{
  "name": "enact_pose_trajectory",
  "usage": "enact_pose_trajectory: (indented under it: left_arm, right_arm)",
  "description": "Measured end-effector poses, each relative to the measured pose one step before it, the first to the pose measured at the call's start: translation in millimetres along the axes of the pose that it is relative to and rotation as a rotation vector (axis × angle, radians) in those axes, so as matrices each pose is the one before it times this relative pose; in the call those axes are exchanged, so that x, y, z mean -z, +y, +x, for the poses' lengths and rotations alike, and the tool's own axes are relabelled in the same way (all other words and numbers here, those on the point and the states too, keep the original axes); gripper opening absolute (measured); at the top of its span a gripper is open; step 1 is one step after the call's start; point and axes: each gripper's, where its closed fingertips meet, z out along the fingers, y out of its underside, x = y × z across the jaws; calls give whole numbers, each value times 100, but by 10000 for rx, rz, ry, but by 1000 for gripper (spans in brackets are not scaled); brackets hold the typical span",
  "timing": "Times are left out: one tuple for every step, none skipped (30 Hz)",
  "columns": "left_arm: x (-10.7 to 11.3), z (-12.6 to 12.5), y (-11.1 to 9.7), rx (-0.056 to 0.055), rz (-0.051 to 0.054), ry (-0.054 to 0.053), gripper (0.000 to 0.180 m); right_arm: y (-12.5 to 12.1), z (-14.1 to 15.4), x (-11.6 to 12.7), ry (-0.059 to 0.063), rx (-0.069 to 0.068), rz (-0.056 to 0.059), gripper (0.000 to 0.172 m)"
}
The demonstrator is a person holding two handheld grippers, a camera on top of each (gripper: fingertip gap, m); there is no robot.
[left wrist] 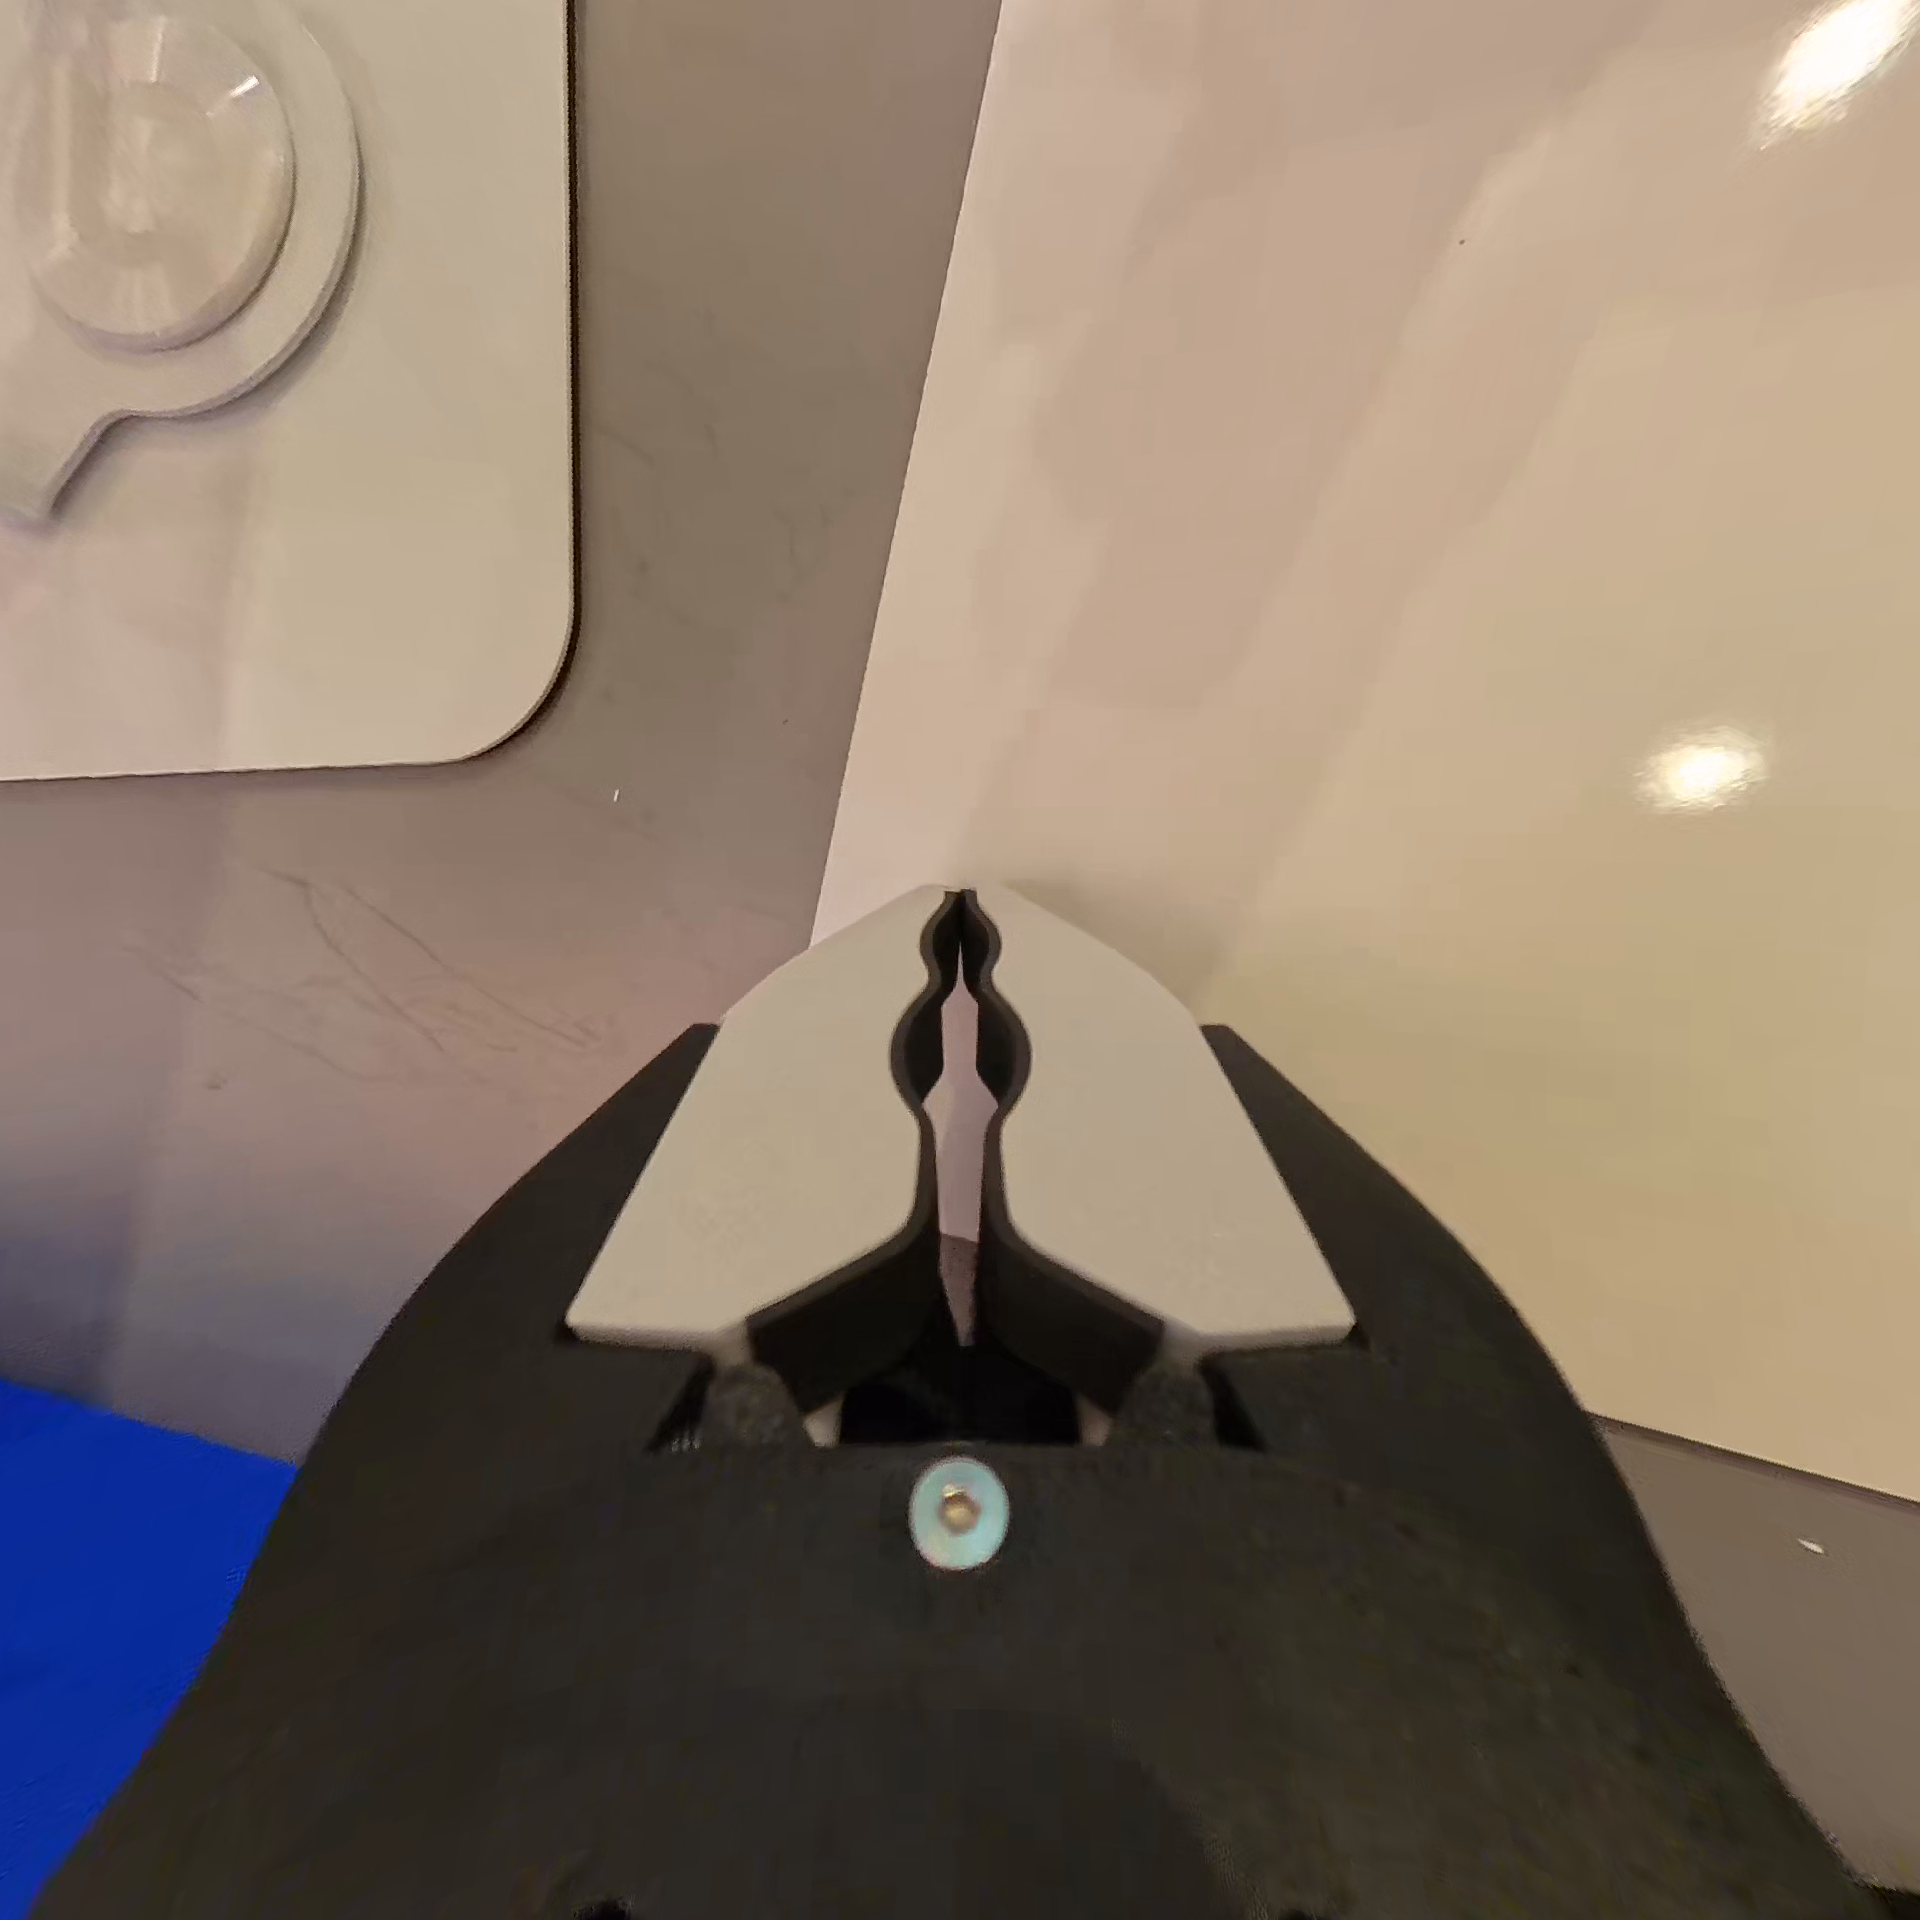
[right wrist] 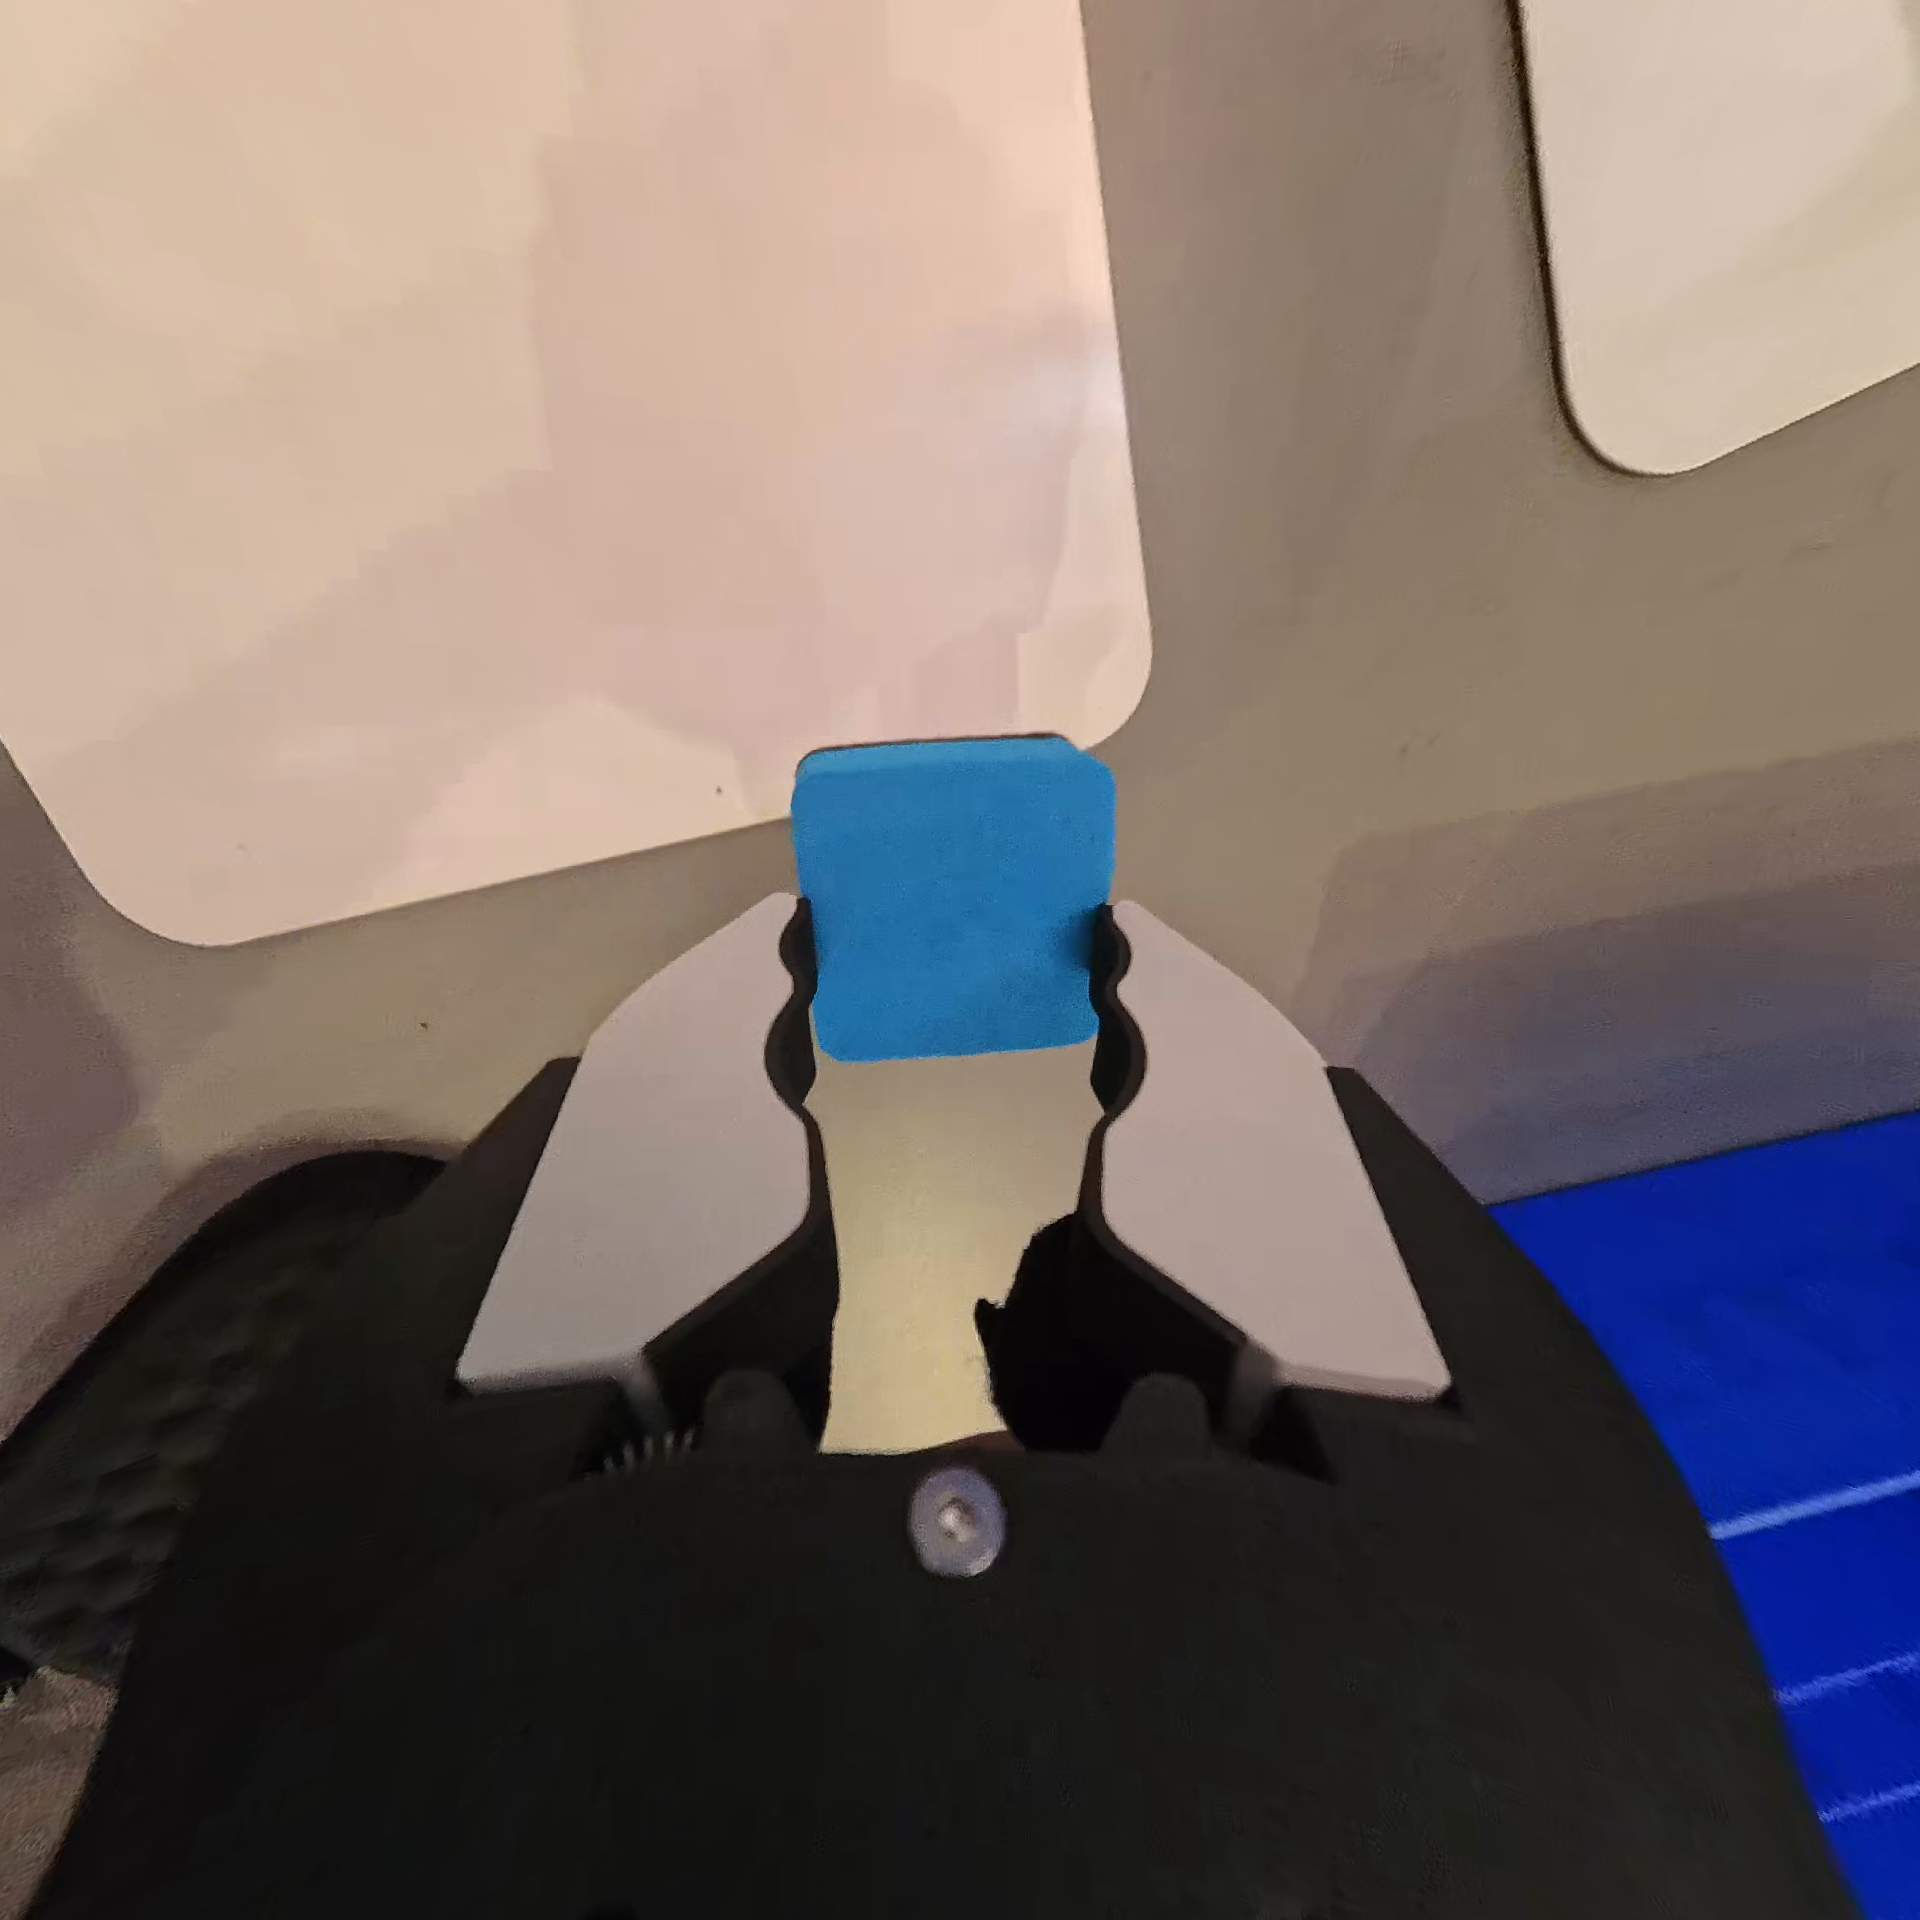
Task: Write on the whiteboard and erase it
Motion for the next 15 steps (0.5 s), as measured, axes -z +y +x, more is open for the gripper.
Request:
enact_pose_trajectory:
  left_arm:
    - [28,41,-165,-9,167,71,0]
    - [41,-70,-71,-173,69,-73,0]
    - [-9,-74,176,-179,-141,-98,1]
    - [-30,-81,134,-7,-127,-80,0]
    - [-26,25,-30,100,12,35,1]
    - [-41,174,-97,99,96,141,1]
    - [-15,143,-66,58,72,108,1]
    - [10,-37,19,3,-7,-23,1]
    - [18,-136,73,-20,-40,-90,1]
    - [14,-92,33,-1,-1,-42,1]
    - [-10,-4,-2,43,57,36,1]
    - [-7,-5,-9,56,62,53,1]
    - [2,-65,18,17,13,-9,1]
    - [5,-95,15,-25,-23,-51,1]
    - [-26,-62,-26,-40,-11,-47,1]
  right_arm:
    - [321,109,-124,61,6,-150,52]
    - [157,133,-71,48,33,-58,52]
    - [36,118,-34,32,64,39,52]
    - [186,187,-49,40,48,-69,52]
    - [385,186,-113,34,95,-214,52]
    - [325,136,-109,18,149,-183,52]
    - [194,103,-89,-19,71,-92,52]
    - [128,47,-98,-71,25,-50,52]
    - [88,-28,-101,-99,54,-15,52]
    - [9,31,-54,-53,54,49,52]
    - [6,86,-19,-8,54,82,52]
    - [-4,37,10,-38,21,99,52]
    - [-36,-63,24,-101,-15,126,52]
    - [54,44,33,-53,-53,60,52]
    - [216,174,6,32,-32,-56,52]
